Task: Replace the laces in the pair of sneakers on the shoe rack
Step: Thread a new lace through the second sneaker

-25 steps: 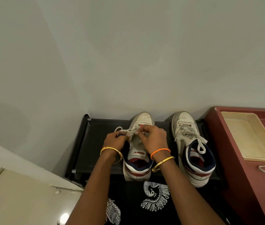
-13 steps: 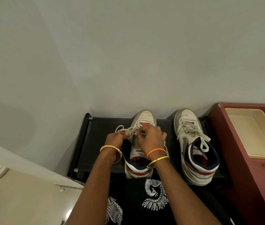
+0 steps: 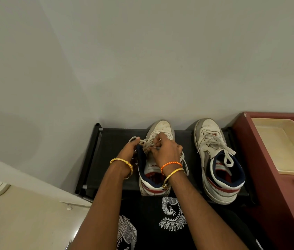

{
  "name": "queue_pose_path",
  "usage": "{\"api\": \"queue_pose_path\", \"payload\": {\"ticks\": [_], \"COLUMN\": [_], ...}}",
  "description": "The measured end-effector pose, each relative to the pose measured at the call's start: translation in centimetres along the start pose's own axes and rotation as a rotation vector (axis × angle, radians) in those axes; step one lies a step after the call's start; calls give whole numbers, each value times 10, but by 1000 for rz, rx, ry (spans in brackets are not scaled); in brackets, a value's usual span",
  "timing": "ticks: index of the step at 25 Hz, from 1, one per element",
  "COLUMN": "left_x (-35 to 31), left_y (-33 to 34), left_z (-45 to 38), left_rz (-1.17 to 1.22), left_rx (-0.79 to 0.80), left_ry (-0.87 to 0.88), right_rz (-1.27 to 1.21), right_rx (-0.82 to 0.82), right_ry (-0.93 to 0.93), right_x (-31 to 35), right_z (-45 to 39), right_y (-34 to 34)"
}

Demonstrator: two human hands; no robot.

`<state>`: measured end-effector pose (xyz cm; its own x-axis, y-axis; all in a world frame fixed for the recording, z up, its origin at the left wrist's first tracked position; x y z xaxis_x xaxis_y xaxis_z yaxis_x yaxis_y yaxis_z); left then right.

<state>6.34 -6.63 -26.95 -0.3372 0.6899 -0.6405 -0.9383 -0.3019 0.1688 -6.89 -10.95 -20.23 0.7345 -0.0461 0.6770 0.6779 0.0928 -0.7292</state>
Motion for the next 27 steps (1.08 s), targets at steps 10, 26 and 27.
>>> {"api": "queue_pose_path", "payload": {"ticks": [10,26,27], "left_x": [-48,-30,-36], "left_y": [-42,3,1], "left_z": [7,-3,0], "left_rz": [-40,-643,-656], "left_rx": [-345,-55,-107], "left_ry": [432,363,406], "right_rz": [137,-179,-182], "right_rx": [-85,94,100], "right_ry": [110,410,406], "right_x": [-22,-60,-60], "right_z": [9,28,28], "right_y": [-23,-18,-18]}}
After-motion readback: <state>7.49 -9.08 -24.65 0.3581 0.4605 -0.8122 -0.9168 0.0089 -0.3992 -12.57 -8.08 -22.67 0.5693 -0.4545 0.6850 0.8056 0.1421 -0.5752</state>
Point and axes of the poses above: each hand's wrist, its own z-axis away from the middle knuckle, its own y-axis out of the palm, x = y × z, the point moved 10 cm from there along -z, towards the middle knuckle, and after that the axes turned 4 degrees about x, right-handed, at the moved point
